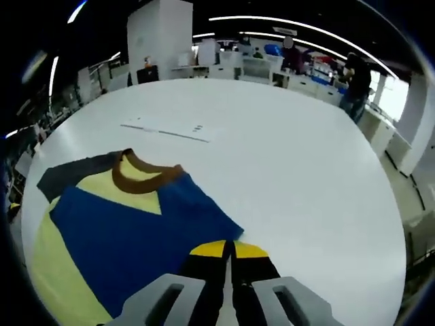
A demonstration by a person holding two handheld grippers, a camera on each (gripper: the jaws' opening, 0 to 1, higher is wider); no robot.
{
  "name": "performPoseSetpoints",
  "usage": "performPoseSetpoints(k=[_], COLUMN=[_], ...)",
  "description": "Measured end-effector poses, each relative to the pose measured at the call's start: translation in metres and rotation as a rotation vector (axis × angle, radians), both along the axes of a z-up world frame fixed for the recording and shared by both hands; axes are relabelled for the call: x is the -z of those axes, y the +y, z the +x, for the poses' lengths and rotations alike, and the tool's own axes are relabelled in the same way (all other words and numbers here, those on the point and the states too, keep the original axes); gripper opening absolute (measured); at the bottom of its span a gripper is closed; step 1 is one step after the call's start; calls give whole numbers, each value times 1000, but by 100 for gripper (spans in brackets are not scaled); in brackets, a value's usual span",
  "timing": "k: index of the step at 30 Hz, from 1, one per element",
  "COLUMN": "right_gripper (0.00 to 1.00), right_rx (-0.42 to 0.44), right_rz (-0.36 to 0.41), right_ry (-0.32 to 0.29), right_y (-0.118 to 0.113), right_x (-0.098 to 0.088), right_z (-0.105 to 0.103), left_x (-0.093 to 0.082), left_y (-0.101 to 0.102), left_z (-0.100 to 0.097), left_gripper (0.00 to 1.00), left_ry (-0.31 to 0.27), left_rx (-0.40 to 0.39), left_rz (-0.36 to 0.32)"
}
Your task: Fold the garment on the visible template until the final outline fits inside the template.
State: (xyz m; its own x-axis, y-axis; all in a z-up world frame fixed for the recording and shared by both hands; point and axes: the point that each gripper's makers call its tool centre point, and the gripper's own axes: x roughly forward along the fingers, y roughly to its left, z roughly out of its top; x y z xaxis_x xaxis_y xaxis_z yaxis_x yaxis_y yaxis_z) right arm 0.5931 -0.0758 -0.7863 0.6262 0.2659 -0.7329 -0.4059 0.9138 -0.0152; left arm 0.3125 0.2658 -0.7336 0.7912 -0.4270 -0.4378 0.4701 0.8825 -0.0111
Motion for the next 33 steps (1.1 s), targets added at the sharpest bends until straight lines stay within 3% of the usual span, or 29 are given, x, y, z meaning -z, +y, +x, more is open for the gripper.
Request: performPoseSetpoints(k=[2, 6, 12, 25, 33], right_gripper=[1, 13, 26, 30, 26], right_rx=[6, 14, 2, -17, -28], right_rz=[12, 48, 61, 132, 120], right_ry=[-4, -8, 34, 109, 117], right_y=[1, 9, 13, 13, -2], right_x=[-6, -27, -35, -31, -14], right_z=[-4, -26, -55, -92, -89], left_x=[0, -1, -4, -8, -8], left_y=[1, 1, -2, -6, -8], left_z=[0, 1, 1, 2, 0], left_gripper=[99, 99, 99, 99, 99], left_ry=[-1, -1, -9, -22, -24], left_rx=[-1, 1, 11, 21, 26], left_rz=[3, 6, 7, 1, -1])
